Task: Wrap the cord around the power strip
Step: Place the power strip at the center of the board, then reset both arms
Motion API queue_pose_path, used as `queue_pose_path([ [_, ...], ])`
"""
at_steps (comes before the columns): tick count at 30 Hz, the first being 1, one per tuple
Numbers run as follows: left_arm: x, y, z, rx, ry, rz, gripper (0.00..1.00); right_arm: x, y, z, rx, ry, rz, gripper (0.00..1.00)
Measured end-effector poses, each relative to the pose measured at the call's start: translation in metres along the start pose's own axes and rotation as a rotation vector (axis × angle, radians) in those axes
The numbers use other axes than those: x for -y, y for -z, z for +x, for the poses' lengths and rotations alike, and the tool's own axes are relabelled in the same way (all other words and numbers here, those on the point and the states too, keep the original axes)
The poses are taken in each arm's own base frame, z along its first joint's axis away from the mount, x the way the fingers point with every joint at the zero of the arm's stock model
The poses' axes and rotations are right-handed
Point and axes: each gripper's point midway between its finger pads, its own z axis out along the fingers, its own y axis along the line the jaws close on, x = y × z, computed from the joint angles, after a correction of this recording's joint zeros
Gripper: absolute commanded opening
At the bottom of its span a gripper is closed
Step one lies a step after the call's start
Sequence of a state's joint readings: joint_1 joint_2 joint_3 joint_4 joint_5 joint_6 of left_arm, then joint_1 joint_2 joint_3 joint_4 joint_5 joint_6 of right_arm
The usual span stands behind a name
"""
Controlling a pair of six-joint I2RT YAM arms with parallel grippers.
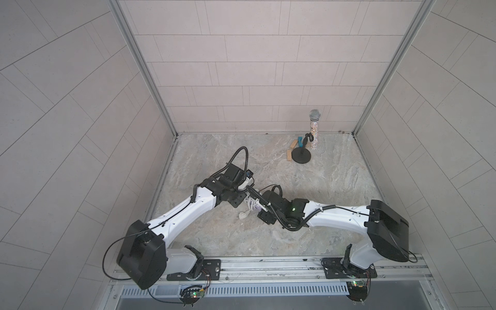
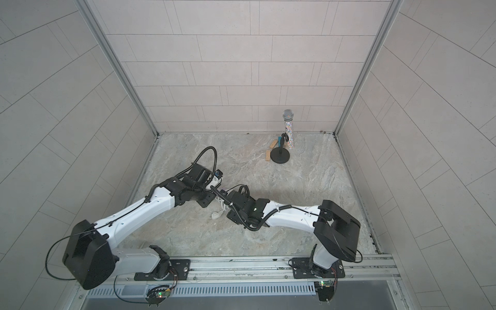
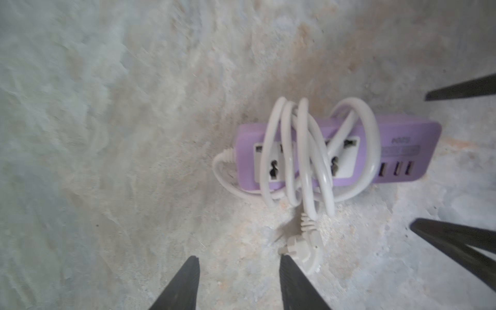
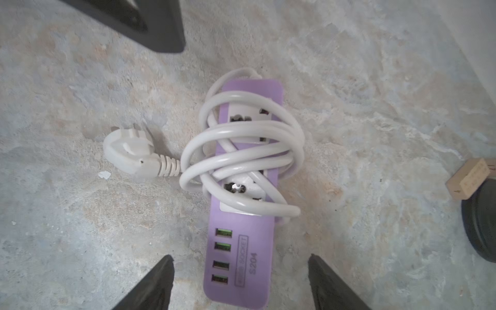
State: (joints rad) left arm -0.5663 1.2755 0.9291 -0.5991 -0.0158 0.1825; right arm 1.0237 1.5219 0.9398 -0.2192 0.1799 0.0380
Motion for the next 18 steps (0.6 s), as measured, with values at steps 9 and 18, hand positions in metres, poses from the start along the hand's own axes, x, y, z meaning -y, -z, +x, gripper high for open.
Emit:
queue_pose_path([
  [9, -0.13, 0.01, 0.009, 0.266, 0.377, -0.345, 0.69, 0.136, 0.051, -0.019, 0.161, -0.255, 0.254, 0.99],
  [18, -0.197, -0.057, 0.06, 0.25, 0.588, -0.514, 0.74, 0.283, 0.043, 0.136, -0.011, -0.559, 0.731, 0.99],
])
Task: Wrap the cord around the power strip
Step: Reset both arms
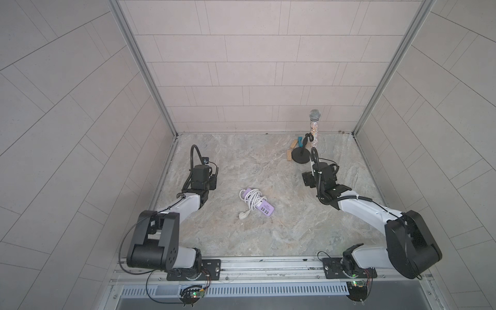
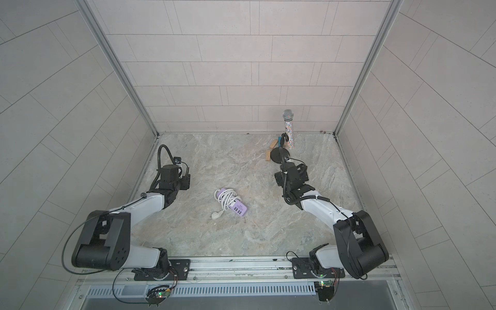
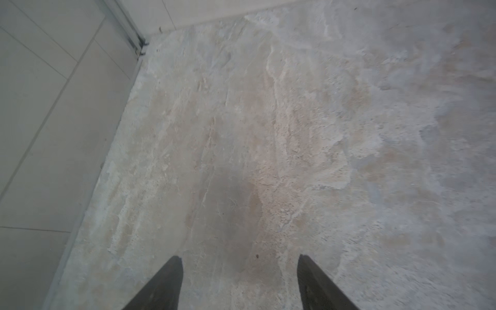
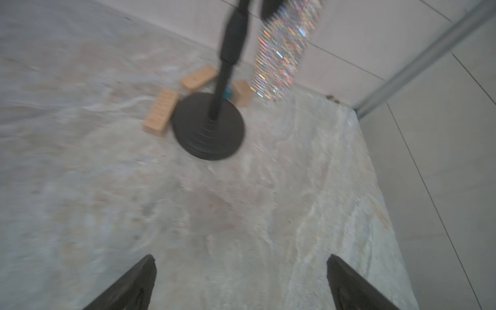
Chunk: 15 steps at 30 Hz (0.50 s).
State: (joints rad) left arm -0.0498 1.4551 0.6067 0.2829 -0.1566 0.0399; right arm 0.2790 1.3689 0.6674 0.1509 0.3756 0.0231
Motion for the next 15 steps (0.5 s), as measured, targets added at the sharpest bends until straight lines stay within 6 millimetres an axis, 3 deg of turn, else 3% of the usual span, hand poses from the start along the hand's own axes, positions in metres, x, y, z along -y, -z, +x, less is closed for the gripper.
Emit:
queue_pose_path([
  [4, -0.005, -0.012, 0.007, 0.086, 0.067, 0.011, 0.78, 0.054, -0.019, 0.035, -0.029, -0.125, 0.123, 0.99],
  [7, 0.004, -0.014, 0.029, 0.113, 0.067, 0.045, 0.79, 0.072, -0.026, 0.054, -0.001, -0.205, 0.15, 0.99],
  [9, 0.009, -0.014, 0.04, 0.1, 0.061, 0.067, 0.8, 0.067, -0.033, 0.062, 0.031, -0.233, 0.124, 0.99],
  [12, 0.012, -0.012, 0.025, 0.169, 0.069, 0.086, 0.81, 0.048, -0.047, 0.07, 0.065, -0.236, 0.053, 0.99],
  [15, 0.013, -0.009, 0.012, 0.222, 0.076, 0.095, 0.82, 0.036, -0.046, 0.075, 0.084, -0.225, -0.009, 0.99],
])
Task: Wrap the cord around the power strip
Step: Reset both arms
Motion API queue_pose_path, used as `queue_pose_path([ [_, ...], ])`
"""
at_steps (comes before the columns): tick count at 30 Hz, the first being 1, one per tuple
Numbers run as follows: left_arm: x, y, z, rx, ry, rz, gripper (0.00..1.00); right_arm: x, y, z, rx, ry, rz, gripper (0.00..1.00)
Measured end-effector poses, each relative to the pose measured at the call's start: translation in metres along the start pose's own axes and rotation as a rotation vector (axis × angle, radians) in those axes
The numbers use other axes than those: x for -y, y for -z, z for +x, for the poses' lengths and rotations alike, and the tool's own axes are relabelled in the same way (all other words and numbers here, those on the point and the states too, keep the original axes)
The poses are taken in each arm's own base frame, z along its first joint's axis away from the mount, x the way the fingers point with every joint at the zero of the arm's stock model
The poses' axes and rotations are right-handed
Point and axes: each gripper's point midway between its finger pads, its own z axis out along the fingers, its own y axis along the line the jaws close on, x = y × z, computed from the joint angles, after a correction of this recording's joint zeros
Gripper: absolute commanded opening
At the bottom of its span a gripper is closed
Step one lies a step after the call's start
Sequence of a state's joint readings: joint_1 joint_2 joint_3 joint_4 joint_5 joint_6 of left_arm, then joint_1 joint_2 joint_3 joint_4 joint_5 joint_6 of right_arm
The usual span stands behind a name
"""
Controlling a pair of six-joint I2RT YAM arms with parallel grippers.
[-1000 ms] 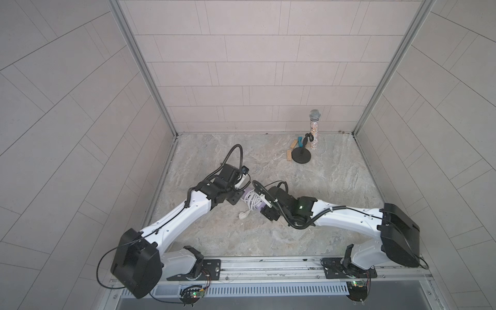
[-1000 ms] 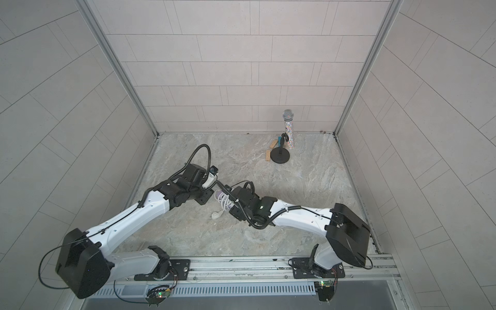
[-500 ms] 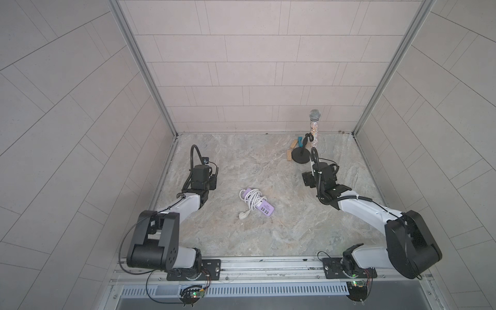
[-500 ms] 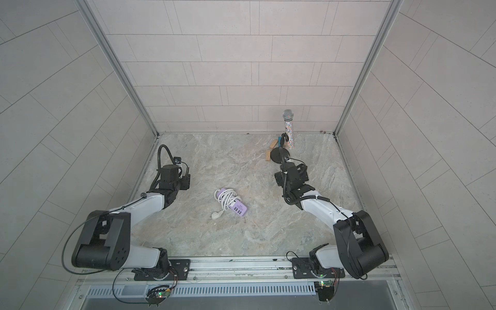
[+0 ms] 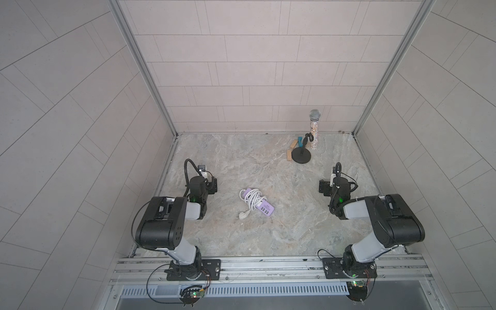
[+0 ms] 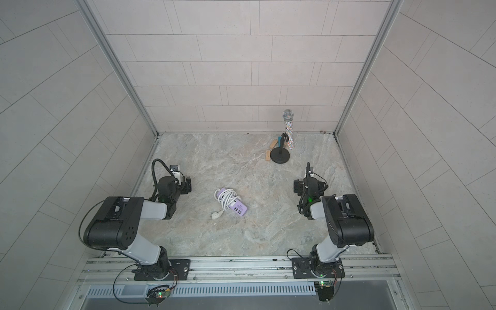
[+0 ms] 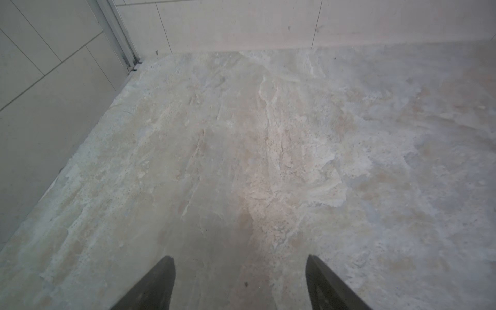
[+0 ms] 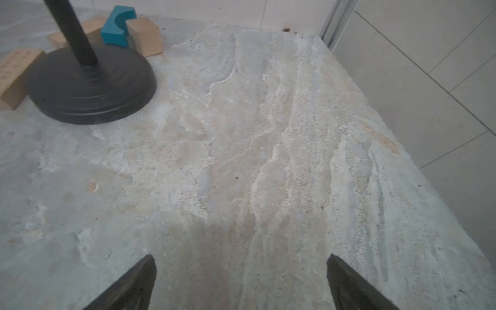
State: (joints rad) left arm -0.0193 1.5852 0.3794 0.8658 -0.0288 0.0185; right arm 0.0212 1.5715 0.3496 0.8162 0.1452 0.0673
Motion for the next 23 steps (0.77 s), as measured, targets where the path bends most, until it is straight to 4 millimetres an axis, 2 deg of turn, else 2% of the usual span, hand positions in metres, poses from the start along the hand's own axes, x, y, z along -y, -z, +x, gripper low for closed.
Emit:
queue_pose_path([
  [2, 0.001, 0.0, -0.004, 0.018, 0.002, 0.003, 0.85, -0.004, 0.001, -0.01, 0.046, -0.006, -0.027, 0.99],
  [3, 0.0, 0.0, -0.006, 0.023, 0.002, 0.003, 0.9, -0.006, 0.001, -0.016, 0.068, -0.008, -0.037, 0.99],
  [4, 0.001, 0.0, -0.007, 0.027, 0.004, 0.003, 1.0, -0.007, 0.002, -0.02, 0.085, -0.01, -0.045, 0.99],
  [10, -0.002, 0.0, -0.009, 0.035, 0.006, -0.01, 1.0, -0.01, 0.003, -0.03, 0.124, -0.017, -0.064, 0.99],
  [23, -0.005, 0.0, -0.009, 0.037, 0.008, -0.029, 1.0, -0.013, 0.001, -0.035, 0.133, -0.018, -0.076, 0.99],
])
